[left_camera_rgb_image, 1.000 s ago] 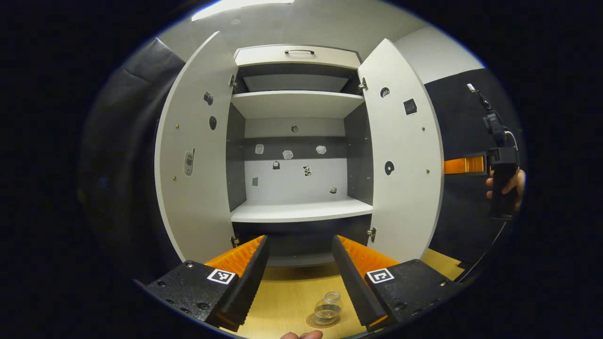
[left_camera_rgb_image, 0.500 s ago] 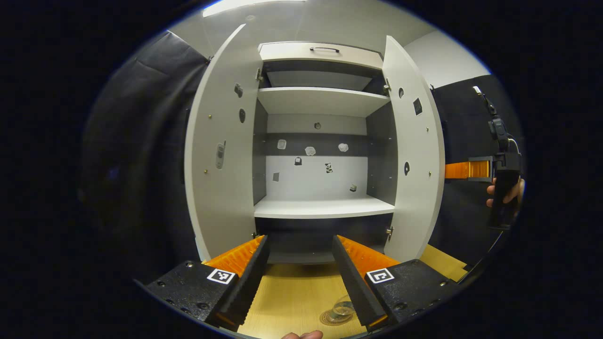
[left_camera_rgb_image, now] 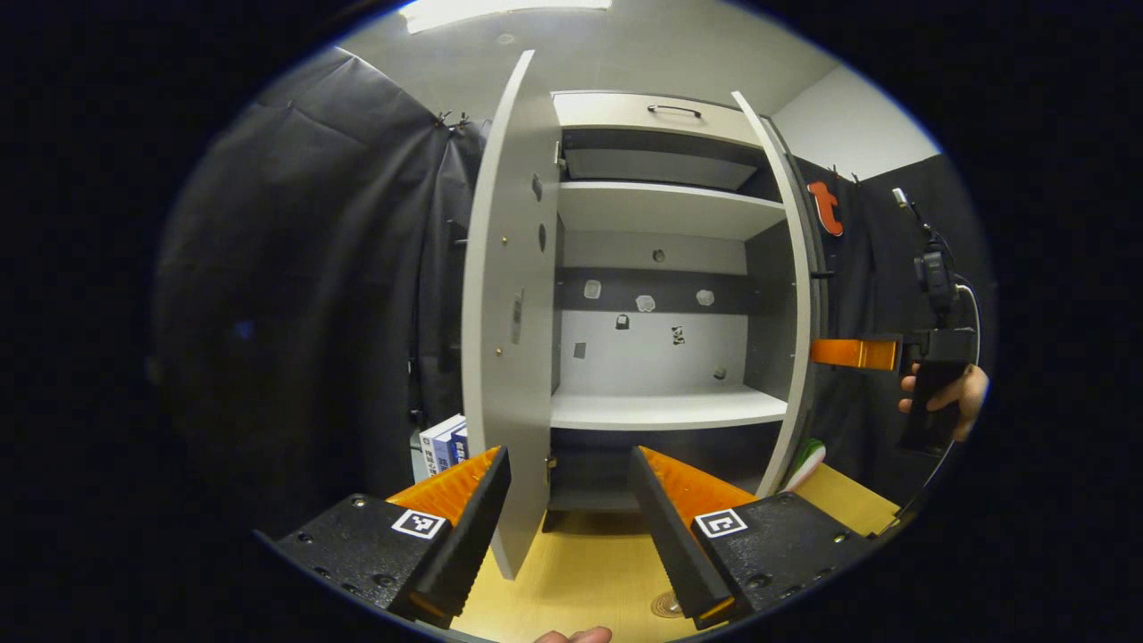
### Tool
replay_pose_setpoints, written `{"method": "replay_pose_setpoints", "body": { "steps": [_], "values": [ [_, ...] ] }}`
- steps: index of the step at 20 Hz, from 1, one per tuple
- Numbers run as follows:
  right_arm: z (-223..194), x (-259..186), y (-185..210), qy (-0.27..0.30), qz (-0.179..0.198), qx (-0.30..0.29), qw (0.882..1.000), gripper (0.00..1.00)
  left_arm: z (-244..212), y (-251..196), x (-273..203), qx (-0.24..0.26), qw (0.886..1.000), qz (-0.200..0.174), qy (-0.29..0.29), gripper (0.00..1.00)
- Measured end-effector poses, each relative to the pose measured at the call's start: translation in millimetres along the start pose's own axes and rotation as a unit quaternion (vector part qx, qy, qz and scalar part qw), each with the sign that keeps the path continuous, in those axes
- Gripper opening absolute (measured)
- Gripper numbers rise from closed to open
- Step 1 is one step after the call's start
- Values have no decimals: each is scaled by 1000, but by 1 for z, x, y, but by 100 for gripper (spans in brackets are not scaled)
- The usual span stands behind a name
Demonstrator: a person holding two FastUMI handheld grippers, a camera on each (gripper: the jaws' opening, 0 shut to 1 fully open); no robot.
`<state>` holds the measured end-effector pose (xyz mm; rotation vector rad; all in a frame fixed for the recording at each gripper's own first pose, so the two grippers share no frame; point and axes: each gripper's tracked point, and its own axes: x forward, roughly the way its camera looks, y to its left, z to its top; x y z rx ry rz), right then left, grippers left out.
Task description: Grasp the bottle in the cabinet with the left hand and place it on the coaster, then close the right door with the right hand and the left door with the left hand.
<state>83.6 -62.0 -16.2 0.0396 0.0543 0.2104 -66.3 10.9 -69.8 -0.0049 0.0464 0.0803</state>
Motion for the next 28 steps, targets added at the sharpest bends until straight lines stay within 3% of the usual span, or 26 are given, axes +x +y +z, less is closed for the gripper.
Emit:
{"method": "replay_pose_setpoints", "body": {
  "steps": [8, 12, 26, 27, 28],
  "values": [
    [2, 59, 29, -13, -21, -19, 1000, 97, 30, 52, 3, -13, 1000, 2, 4, 87],
    [1, 82, 35, -18, -33, -11, 999, 100, 53, 83, 18, 11, 1000, 8, -9, 87],
    [-2, 117, 41, -23, -90, -1, 996, 100, 70, 111, 69, -21, 999, -49, -5, 85],
    [-2, 118, 42, -23, -93, -1, 995, 100, 69, 113, 71, -22, 998, -53, -4, 89],
    [-1, 118, 41, -23, -96, -1, 995, 100, 67, 113, 72, -21, 998, -56, -2, 84]
  ]
}}
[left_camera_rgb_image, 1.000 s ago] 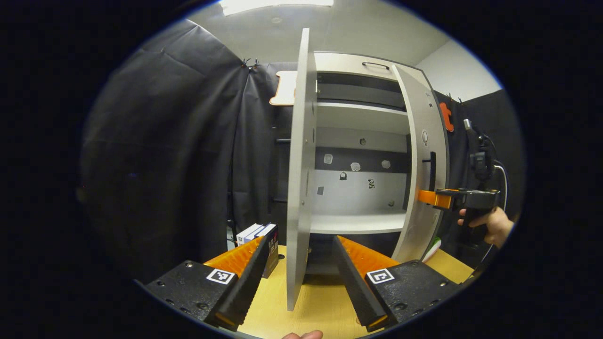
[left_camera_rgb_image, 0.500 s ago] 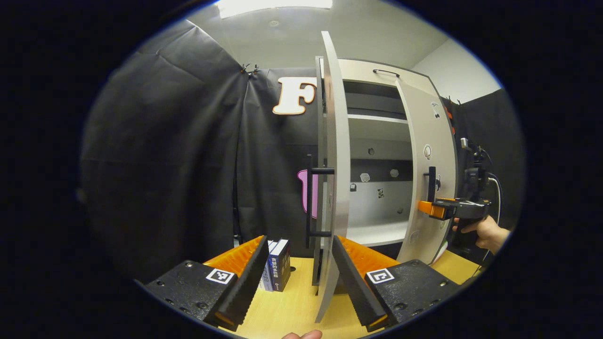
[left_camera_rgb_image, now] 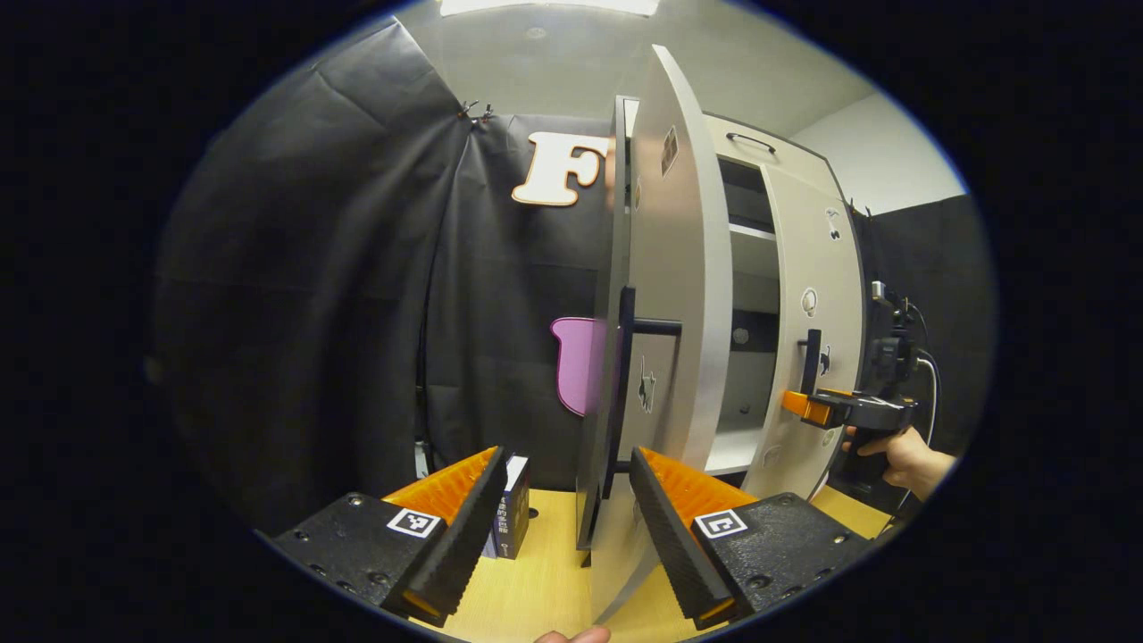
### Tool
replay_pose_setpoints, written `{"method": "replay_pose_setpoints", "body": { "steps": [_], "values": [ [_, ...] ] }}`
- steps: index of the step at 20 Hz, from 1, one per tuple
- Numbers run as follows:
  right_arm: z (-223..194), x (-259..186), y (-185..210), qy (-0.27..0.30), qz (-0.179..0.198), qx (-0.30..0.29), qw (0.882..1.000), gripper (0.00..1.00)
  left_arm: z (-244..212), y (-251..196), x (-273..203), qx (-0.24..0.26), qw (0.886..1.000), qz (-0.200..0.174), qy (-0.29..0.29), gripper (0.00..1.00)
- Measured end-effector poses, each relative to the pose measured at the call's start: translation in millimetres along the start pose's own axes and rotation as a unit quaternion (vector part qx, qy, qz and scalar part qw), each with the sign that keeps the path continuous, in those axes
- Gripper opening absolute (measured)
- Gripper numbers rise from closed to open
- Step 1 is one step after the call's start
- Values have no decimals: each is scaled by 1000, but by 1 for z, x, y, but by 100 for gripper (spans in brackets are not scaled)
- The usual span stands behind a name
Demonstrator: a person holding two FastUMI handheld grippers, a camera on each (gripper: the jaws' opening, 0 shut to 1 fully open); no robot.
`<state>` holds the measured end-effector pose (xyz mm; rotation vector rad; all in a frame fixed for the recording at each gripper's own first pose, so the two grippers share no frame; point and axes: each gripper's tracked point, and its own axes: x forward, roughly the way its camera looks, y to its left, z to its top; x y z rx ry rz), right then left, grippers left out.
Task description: Grasp the bottle in the cabinet with the left hand and place it on the coaster, then close the right door with the right hand and the left door with the left hand.
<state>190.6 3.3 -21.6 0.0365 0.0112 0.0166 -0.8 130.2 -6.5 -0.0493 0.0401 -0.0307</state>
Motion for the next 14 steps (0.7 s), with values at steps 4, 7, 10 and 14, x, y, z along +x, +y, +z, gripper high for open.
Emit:
{"method": "replay_pose_setpoints", "body": {
  "steps": [4, 7, 10, 14],
  "values": [
    [0, 3, 2, -4, -12, 1, 1000, 100, -5, -2, 4, 4, 1000, -16, 7, 88],
    [-1, 5, 3, -1, -17, -2, 1000, 100, -4, -3, 5, 10, 1000, -21, 2, 88],
    [-2, 7, 4, 0, -22, 0, 1000, 100, -11, -3, 6, 3, 1000, -27, 10, 88],
    [-2, 6, 4, 7, -25, 4, 1000, 100, -13, -6, 8, -5, 999, -34, 15, 88]
  ]
}}
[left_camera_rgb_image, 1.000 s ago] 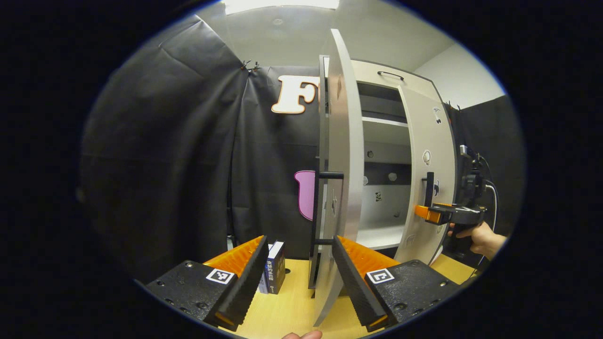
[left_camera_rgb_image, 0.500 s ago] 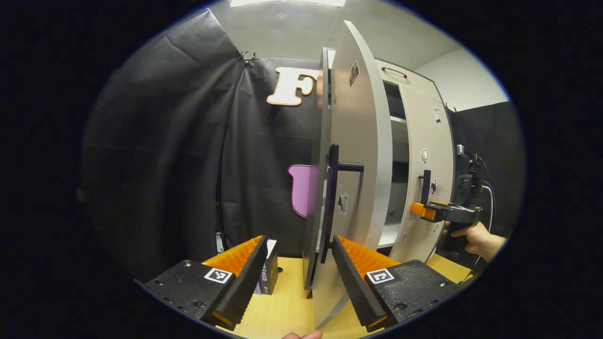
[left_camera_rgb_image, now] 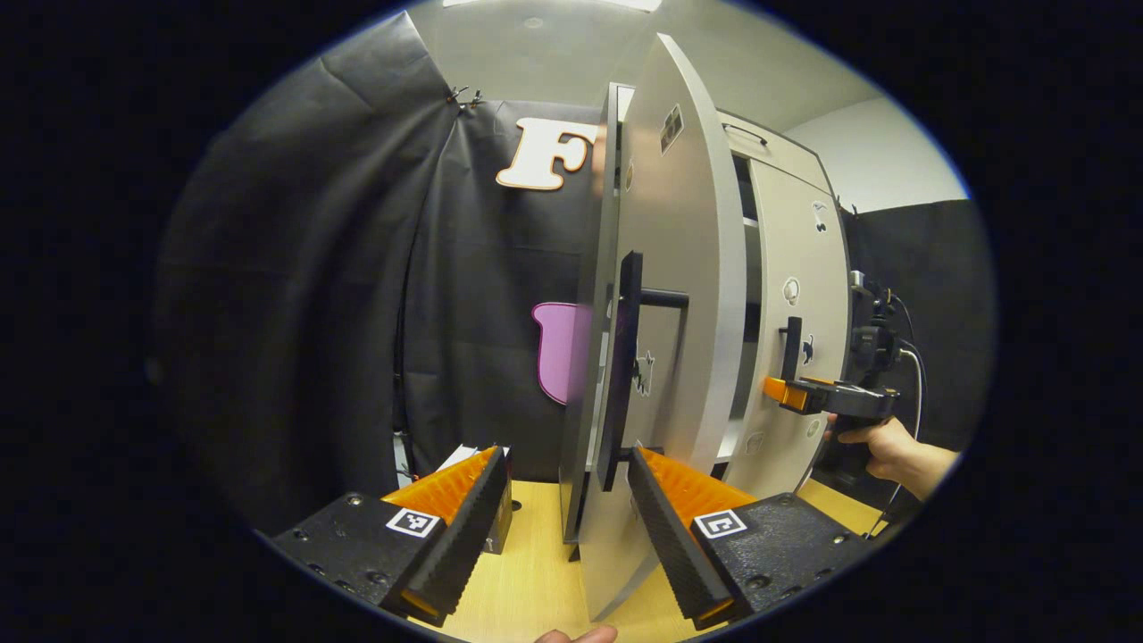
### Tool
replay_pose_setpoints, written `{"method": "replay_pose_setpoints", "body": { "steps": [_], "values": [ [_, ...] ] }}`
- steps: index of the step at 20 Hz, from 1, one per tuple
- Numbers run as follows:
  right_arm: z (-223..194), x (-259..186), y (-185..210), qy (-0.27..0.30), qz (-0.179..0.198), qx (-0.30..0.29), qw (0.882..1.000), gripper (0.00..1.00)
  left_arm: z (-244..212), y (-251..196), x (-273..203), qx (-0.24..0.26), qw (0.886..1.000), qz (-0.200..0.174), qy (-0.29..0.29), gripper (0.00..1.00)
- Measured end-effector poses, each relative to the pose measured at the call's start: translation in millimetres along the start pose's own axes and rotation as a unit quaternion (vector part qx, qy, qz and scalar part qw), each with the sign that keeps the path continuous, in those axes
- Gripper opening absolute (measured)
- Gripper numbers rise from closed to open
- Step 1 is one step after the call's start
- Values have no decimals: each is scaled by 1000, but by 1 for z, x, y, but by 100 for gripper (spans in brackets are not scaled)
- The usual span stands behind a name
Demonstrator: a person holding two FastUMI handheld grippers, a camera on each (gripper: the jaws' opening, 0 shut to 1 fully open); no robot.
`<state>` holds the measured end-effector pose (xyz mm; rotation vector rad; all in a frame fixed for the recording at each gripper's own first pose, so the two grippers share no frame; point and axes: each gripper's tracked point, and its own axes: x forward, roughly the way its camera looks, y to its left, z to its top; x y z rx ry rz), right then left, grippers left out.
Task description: Grasp the bottle in the cabinet with the left hand and place it on the coaster, then close the right door with the right hand and the left door with the left hand.
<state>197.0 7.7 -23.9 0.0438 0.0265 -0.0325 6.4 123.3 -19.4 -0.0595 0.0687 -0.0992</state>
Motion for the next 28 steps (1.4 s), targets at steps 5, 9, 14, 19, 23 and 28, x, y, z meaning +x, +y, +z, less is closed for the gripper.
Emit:
{"method": "replay_pose_setpoints", "body": {
  "steps": [5, 9, 14, 19, 23, 28],
  "values": [
    [-3, -26, 3, 31, 26, 38, 998, 100, 8, -9, -1, 12, 1000, -5, -11, 89],
    [5, -60, -1, 24, 44, 46, 998, 100, 5, -29, 1, 9, 1000, -22, -16, 88],
    [2, -95, -15, 29, 50, 30, 998, 100, 4, -65, 9, 19, 999, -49, -15, 88],
    [1, -126, -16, 44, 74, 41, 995, 100, 0, -100, 22, 13, 997, -74, -11, 88],
    [11, -145, -16, 32, 86, 34, 995, 100, -2, -127, 38, 28, 996, -84, -15, 84],
    [11, -156, -30, 37, 83, 24, 996, 100, -8, -160, 70, 1, 996, -89, -11, 94]
  ]
}}
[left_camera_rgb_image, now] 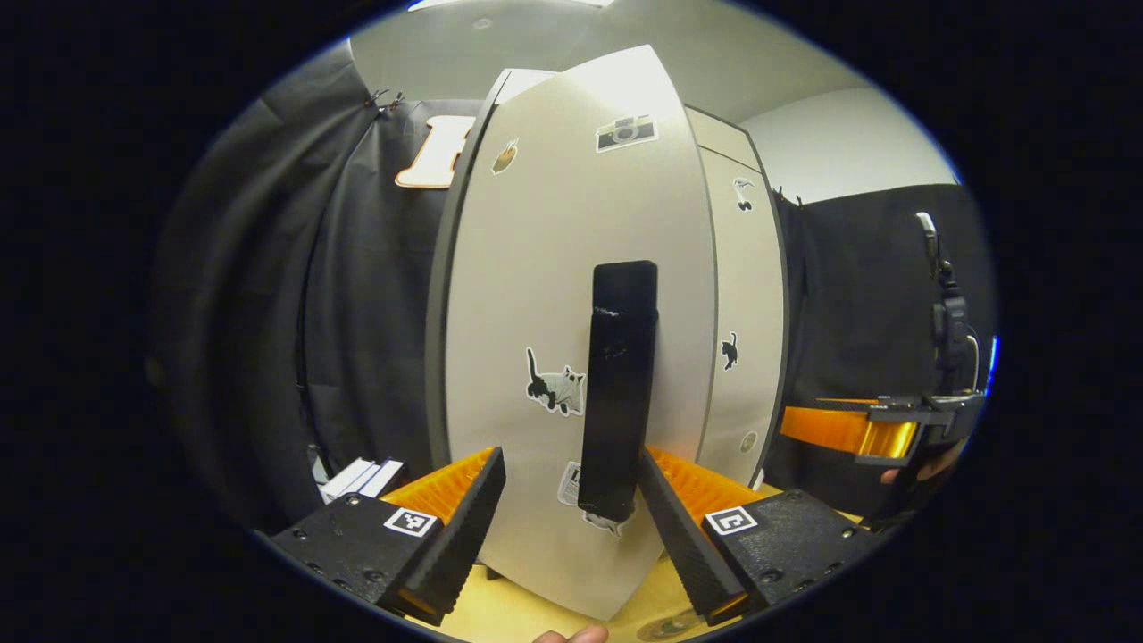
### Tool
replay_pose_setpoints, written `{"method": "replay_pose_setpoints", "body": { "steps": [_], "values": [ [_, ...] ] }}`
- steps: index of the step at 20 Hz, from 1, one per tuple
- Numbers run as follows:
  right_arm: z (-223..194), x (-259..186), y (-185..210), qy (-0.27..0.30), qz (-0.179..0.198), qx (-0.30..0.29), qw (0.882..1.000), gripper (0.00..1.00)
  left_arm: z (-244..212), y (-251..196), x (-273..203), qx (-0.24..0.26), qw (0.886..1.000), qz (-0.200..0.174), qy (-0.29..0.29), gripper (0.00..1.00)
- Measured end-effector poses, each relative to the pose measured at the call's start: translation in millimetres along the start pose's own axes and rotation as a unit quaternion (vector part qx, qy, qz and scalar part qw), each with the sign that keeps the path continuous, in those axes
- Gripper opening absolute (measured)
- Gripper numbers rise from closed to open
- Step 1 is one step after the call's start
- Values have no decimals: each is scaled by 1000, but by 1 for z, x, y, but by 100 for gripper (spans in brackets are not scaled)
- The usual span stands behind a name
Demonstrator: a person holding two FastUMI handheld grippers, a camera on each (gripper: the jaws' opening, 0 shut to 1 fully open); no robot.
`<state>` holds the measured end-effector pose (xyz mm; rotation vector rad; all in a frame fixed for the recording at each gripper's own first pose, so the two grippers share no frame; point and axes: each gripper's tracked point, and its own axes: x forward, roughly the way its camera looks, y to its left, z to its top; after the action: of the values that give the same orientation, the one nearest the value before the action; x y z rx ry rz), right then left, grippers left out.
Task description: Grasp the bottle in the cabinet with the left hand and place it on the coaster, then close the right door with the right hand and the left door with the left hand.
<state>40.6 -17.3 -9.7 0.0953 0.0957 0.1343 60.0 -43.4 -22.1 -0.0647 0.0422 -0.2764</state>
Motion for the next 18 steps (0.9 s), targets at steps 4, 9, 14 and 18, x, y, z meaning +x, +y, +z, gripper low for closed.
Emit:
{"method": "replay_pose_setpoints", "body": {
  "steps": [4, 9, 14, 18],
  "values": [
    [1, -6, -15, 1, -9, 1, 1000, 100, -2, -23, 39, 22, 1000, 6, -2, 92],
    [-13, -6, -30, 15, -15, 2, 1000, 100, -3, -35, 76, 63, 998, 27, -16, 92],
    [-20, -5, -40, 25, -20, -1, 1000, 100, -8, -39, 108, 31, 999, 24, -9, 93],
    [-23, -5, -46, 29, -21, 3, 999, 100, -9, -40, 132, 38, 998, 44, -8, 93]
  ]
}}
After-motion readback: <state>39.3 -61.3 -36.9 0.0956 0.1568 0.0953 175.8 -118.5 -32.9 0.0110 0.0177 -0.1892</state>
